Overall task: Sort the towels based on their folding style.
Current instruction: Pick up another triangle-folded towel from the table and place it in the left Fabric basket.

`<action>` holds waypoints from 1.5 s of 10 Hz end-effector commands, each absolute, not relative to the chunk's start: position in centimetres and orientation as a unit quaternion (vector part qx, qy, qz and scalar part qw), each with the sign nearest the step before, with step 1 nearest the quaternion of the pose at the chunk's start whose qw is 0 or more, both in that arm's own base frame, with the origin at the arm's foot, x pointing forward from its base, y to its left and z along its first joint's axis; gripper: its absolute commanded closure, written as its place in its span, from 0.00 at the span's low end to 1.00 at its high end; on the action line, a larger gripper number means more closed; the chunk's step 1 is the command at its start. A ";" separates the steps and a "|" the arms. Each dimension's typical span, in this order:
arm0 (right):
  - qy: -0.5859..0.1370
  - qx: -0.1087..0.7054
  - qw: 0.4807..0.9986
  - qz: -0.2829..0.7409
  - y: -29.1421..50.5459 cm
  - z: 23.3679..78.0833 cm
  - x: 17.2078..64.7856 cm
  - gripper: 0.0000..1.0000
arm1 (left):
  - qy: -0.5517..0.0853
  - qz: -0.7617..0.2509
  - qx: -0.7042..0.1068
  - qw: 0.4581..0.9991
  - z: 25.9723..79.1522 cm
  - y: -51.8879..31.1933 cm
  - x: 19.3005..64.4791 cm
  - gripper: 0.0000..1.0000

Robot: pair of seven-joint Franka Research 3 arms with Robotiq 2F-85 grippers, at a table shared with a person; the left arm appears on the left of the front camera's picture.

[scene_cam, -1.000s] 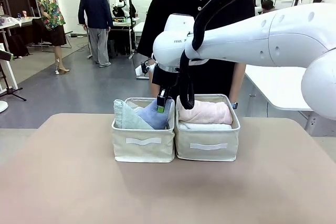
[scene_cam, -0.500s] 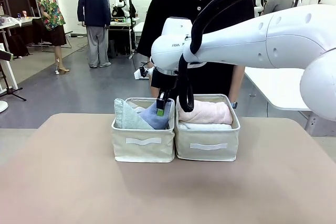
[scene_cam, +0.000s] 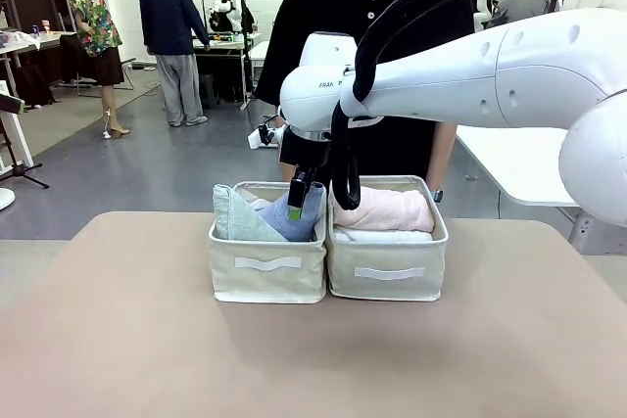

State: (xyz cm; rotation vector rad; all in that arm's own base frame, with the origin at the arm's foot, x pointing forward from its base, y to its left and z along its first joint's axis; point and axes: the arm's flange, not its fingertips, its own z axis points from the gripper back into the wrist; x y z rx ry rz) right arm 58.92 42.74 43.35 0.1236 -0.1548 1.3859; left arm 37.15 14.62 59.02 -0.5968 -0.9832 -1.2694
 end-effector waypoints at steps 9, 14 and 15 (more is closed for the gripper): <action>-0.032 -0.003 0.828 0.560 34.7 54.9 51.3 0.00 | -0.444 -0.563 -0.264 0.645 59.0 14.7 37.2 0.00; -0.157 -0.015 0.875 0.457 17.8 64.3 38.1 0.00 | -0.444 -0.563 -0.264 0.645 59.0 14.7 37.2 0.00; -0.168 -0.011 0.883 0.438 15.5 64.8 36.6 0.00 | -0.444 -0.563 -0.264 0.645 59.0 14.7 37.2 0.00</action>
